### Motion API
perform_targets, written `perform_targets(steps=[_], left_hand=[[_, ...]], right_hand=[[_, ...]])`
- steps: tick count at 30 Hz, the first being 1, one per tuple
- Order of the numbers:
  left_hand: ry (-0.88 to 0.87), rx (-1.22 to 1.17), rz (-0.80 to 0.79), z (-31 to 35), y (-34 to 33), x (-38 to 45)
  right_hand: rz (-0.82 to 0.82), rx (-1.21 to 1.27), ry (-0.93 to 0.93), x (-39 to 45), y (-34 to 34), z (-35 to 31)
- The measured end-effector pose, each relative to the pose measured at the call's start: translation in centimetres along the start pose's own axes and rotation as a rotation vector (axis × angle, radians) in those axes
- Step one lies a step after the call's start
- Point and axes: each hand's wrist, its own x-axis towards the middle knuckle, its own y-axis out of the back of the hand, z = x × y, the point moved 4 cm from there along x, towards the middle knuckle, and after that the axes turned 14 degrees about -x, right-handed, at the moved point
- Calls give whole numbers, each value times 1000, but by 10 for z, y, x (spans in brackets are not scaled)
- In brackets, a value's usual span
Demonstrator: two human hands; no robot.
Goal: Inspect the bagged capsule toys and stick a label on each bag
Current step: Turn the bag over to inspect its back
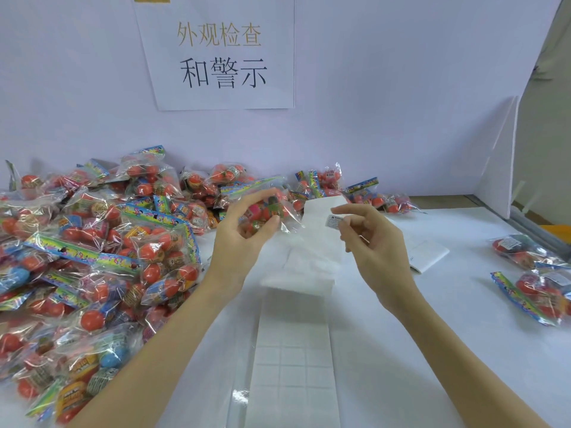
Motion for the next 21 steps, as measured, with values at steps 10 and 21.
perform_targets(steps=[10, 21], left_hand=[[51, -51, -213, -6, -27, -15], [221, -216, -64, -19, -23, -15]], right_hand=[[-187, 47, 22, -7, -14, -5], [-91, 147, -31, -3, -5, -4]])
